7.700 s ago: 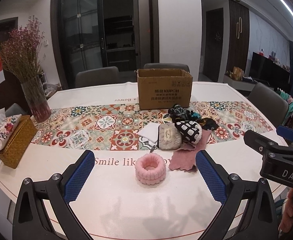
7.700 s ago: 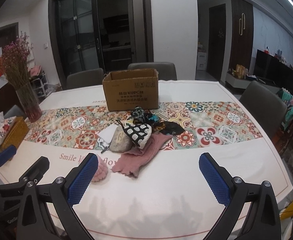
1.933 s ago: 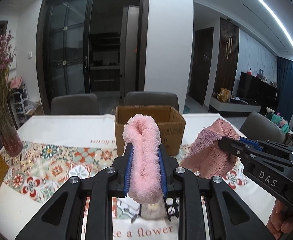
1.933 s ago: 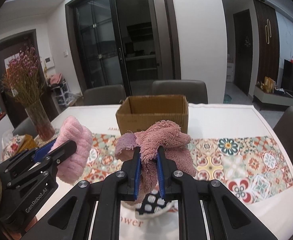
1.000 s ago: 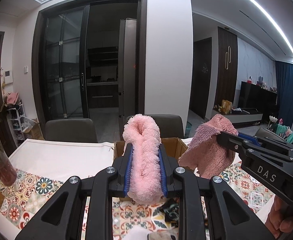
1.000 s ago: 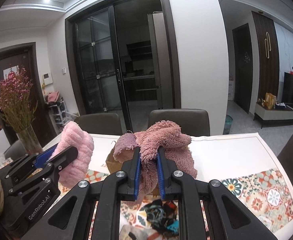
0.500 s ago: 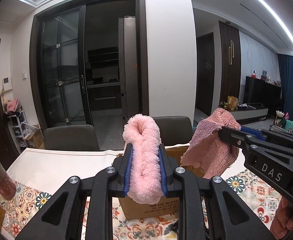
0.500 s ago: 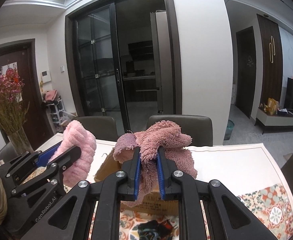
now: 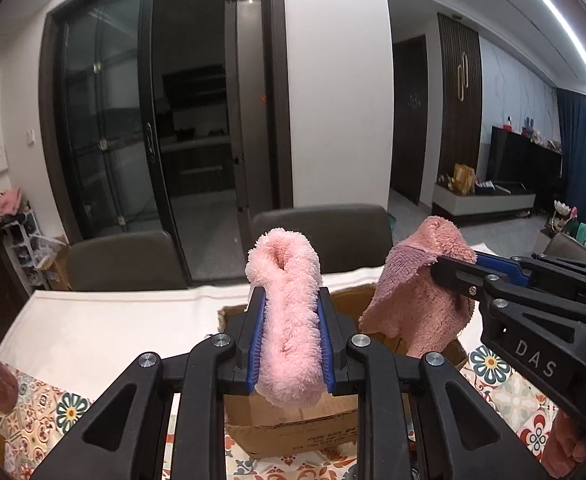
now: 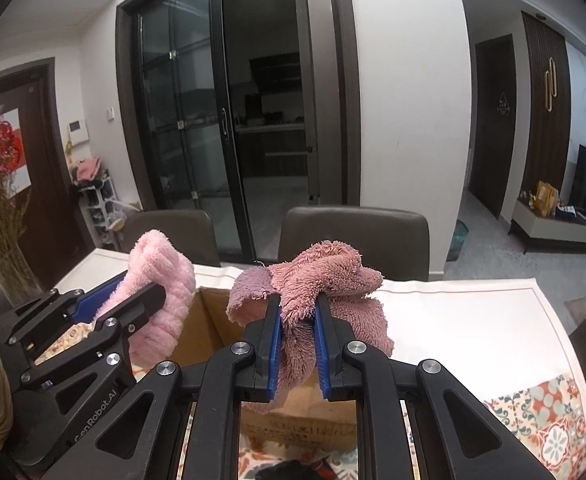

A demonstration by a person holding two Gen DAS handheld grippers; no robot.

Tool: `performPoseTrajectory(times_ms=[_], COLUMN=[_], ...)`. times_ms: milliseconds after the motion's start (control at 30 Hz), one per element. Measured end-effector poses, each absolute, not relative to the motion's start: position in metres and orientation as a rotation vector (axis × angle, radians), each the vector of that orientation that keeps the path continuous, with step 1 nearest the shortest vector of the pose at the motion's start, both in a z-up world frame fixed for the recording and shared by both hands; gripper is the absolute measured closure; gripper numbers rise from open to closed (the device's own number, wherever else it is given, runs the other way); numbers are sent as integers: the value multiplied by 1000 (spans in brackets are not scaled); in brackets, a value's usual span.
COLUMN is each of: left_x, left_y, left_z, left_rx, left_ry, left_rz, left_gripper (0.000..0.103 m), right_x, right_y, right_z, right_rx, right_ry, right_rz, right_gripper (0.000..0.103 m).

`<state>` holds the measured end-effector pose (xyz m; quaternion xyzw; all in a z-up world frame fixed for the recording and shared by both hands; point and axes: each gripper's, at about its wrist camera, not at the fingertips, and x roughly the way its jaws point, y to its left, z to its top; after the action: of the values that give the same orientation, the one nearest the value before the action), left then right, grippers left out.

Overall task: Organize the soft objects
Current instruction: 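Carry both held items over the cardboard box with both tools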

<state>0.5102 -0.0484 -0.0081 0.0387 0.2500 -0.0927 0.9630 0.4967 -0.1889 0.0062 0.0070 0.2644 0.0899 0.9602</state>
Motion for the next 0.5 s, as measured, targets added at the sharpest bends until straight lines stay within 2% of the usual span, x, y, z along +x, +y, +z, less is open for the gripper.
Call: performPoseTrajectory(times_ms=[500], left_x=[557], left_y=[-55], left_z=[-53], left_rx=[88], left_ry=[712], left_rz=[-225], left_gripper=[77], right_x=[548], right_y=[-190], right_z=[-38], right_rx=[16], right_ry=[736], right_rz=[205], right_gripper=[86])
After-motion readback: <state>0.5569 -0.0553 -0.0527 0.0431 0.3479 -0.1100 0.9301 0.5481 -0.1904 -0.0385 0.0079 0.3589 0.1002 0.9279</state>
